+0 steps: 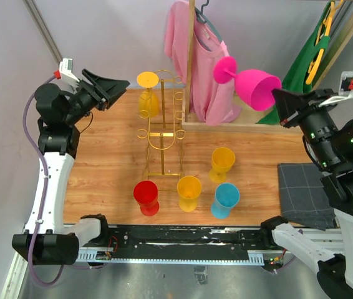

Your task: Place the wine glass upside down on the wine glass rack

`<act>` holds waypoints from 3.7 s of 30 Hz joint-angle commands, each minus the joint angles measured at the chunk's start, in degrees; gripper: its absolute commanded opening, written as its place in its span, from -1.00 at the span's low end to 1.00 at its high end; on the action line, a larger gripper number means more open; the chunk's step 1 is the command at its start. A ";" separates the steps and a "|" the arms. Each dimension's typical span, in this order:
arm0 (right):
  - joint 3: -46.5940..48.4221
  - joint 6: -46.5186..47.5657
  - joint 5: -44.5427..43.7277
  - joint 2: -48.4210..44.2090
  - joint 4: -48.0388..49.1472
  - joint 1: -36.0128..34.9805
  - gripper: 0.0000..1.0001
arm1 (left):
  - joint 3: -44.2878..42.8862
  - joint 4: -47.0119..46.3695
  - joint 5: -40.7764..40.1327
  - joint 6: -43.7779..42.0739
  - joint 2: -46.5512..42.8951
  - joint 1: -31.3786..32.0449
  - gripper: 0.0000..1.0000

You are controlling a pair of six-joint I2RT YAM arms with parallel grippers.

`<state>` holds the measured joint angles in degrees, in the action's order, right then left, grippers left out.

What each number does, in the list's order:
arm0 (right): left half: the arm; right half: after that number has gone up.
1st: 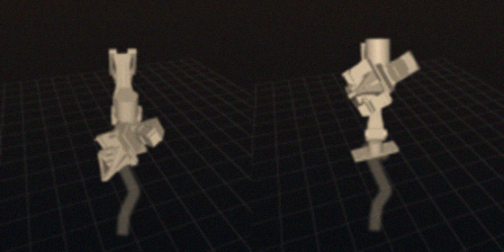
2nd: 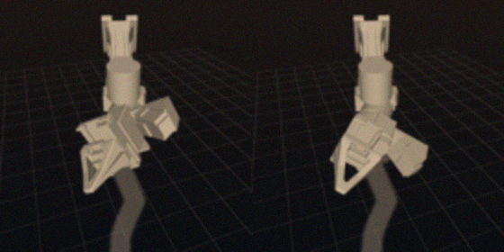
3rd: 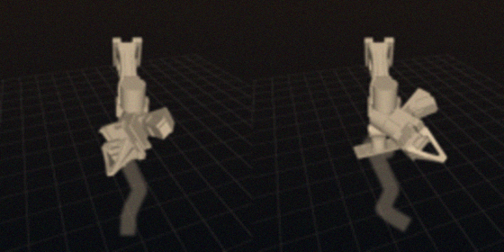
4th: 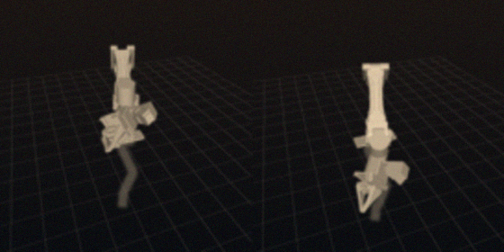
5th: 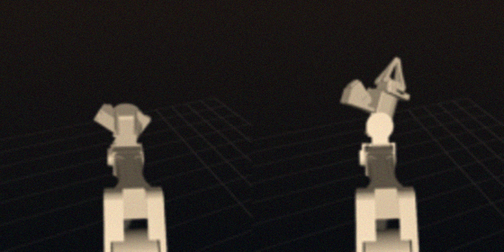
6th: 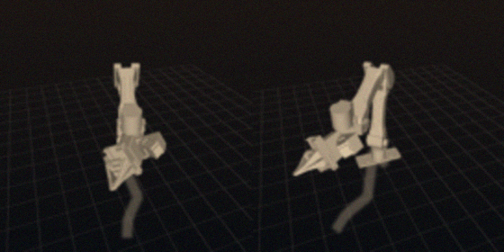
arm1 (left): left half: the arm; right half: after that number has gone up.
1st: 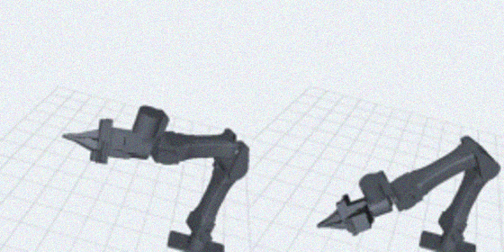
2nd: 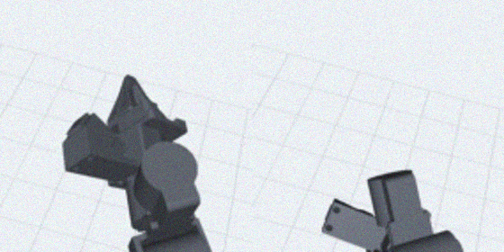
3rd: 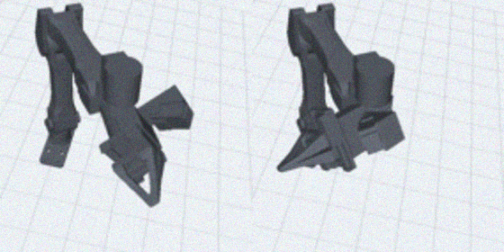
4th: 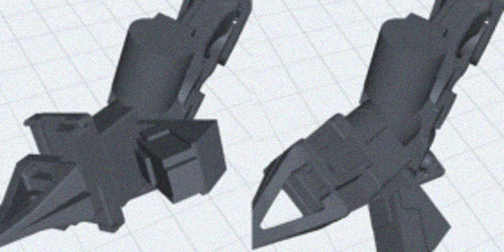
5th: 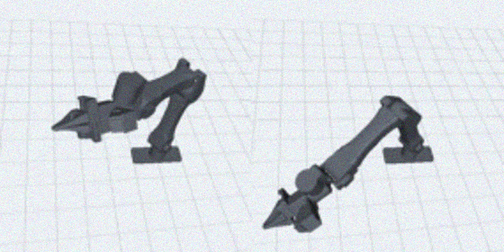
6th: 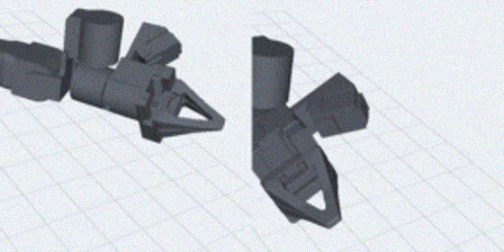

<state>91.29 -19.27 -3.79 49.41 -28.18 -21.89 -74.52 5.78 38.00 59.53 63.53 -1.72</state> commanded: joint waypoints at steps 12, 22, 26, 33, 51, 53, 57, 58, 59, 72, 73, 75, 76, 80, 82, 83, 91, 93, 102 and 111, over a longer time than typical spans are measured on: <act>3.77 -30.15 45.12 19.86 45.08 -0.57 -0.99 | 6.46 -31.43 7.72 23.90 -0.93 0.22 0.31; 5.59 -41.16 50.86 25.61 57.00 -0.22 -0.99 | 12.87 -54.66 4.05 41.15 0.29 0.31 0.39; 5.26 -51.53 51.82 29.19 68.90 0.31 -0.99 | 17.13 -70.43 0.86 51.70 1.85 0.31 0.39; 7.46 -65.80 52.85 36.34 84.75 0.18 -0.98 | 14.60 -74.87 -0.09 55.90 3.54 0.93 0.40; 15.69 -82.18 52.92 51.07 104.04 -4.40 -0.98 | 10.64 -85.58 -5.32 64.50 6.68 7.17 0.40; 15.98 -82.28 52.94 52.07 104.28 -5.13 -0.98 | 10.59 -85.40 -5.37 64.30 6.31 7.62 0.40; 15.62 -82.25 52.96 53.30 104.30 -5.51 -0.98 | 11.40 -85.50 -5.94 65.19 5.06 7.78 0.35; 15.52 -82.20 52.93 53.56 104.22 -5.50 -0.98 | 11.41 -85.52 -6.00 65.30 4.77 7.86 0.34; 15.50 -82.23 52.97 53.93 104.23 -5.53 -0.98 | 11.42 -85.52 -6.01 65.43 4.54 7.93 0.34; 16.71 -82.86 52.08 58.25 104.64 -5.98 -0.98 | 11.43 -83.93 -6.68 65.98 2.40 9.61 0.22; 16.77 -82.86 52.11 58.48 104.69 -6.16 -0.98 | 11.35 -83.92 -6.71 65.97 2.39 9.62 0.20; 16.74 -82.95 52.14 58.77 104.86 -6.48 -0.98 | 11.33 -83.84 -6.72 66.07 2.52 9.63 0.08; 16.54 -82.86 52.14 58.78 104.91 -6.50 -0.98 | 11.33 -83.90 -6.79 66.04 2.56 9.63 -0.03; 16.22 -82.95 52.37 58.79 105.02 -6.50 -0.98 | 11.22 -84.02 -6.80 66.13 2.89 9.63 -0.37; 16.13 -82.95 52.48 58.75 105.12 -6.50 -0.98 | 11.09 -84.12 -6.80 66.16 3.05 9.63 -0.55; 16.12 -82.95 52.48 58.70 105.16 -6.48 -0.98 | 10.95 -84.16 -6.75 66.30 3.20 9.63 -0.70; 14.82 -83.19 52.84 57.67 106.30 -6.50 -0.95 | 9.19 -83.47 -6.47 66.35 3.44 9.62 -0.99; 14.18 -83.32 52.78 57.26 107.01 -6.42 -0.92 | 8.31 -83.76 -6.85 66.48 3.52 9.63 -0.99; 10.78 -85.12 51.17 55.99 110.99 -4.13 -0.35 | 4.25 -82.47 -7.07 65.60 3.99 9.63 -0.99; 2.50 -77.38 54.18 48.36 104.64 -1.49 -0.26 | 0.51 -74.98 -4.24 59.09 2.68 7.88 -0.99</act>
<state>96.16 -102.15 48.03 103.55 77.49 -25.17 -71.68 -73.12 32.45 118.80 67.66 7.77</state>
